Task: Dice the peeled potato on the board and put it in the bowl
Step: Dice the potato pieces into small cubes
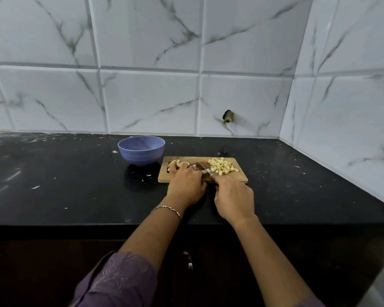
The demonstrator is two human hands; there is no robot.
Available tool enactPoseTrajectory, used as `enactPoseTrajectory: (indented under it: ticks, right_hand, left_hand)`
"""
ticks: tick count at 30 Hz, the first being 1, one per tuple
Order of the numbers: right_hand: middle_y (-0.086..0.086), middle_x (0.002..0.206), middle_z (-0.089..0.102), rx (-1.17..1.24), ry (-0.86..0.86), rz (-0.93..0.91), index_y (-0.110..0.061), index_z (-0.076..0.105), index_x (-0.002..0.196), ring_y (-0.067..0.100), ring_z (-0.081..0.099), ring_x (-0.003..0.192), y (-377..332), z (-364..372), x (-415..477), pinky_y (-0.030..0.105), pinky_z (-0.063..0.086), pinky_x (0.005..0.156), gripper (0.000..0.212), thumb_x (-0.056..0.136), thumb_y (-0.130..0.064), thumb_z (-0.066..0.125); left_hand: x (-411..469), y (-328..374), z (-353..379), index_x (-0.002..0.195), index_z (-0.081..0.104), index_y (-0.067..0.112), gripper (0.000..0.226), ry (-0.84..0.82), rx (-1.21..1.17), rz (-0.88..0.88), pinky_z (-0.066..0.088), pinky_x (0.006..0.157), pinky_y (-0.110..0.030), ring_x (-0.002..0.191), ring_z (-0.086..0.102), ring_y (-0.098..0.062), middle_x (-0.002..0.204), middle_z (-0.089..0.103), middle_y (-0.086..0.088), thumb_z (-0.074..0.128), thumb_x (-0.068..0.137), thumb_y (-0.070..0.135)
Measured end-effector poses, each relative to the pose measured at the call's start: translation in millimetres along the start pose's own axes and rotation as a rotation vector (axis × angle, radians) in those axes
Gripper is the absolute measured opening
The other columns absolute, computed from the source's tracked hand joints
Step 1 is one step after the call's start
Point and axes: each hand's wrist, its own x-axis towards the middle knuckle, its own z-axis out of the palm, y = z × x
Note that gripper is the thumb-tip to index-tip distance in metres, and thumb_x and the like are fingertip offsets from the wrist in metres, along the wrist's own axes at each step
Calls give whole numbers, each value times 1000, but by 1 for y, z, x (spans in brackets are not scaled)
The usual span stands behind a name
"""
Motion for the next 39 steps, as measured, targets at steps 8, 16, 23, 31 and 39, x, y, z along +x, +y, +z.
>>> enactPoseTrajectory:
  ticks: [8,16,23,31,39]
  right_hand:
    - [-6,100,67,72,51,18,-35,56,135,15,64,88,3,-2,0,32,52,71,37,99,-25,52]
    - [-7,100,69,58,-6,-14,-30,63,121,15,66,90,0,-2,2,33,55,74,28,96,-19,54]
    - [-5,105,66,-5,-27,-1,-30,63,122,17,65,90,1,-1,4,34,55,72,30,96,-17,55]
    - [-8,100,68,107,51,75,-33,56,133,14,65,90,6,-1,6,32,54,72,36,99,-23,51]
    - [-9,93,67,125,2,27,-33,58,129,9,65,82,3,-3,3,28,54,69,32,99,-27,52]
  left_hand:
    - [2,0,0,119,64,22,38,-33,-14,19,13,115,-57,127,40,-24,127,61,-1,40,97,41]
    - [2,0,-1,122,62,24,38,-39,-12,31,14,114,-57,128,38,-23,127,61,-1,40,97,41]
    - [3,1,-1,120,63,23,38,-29,6,33,15,114,-56,129,37,-24,127,61,-1,40,96,40]
    - [10,-2,3,137,47,22,42,-83,-66,69,10,112,-56,133,33,-23,136,56,-3,35,99,35]
    - [20,-28,-1,126,56,29,37,224,-279,-352,26,99,-42,125,41,-22,130,51,0,57,90,22]
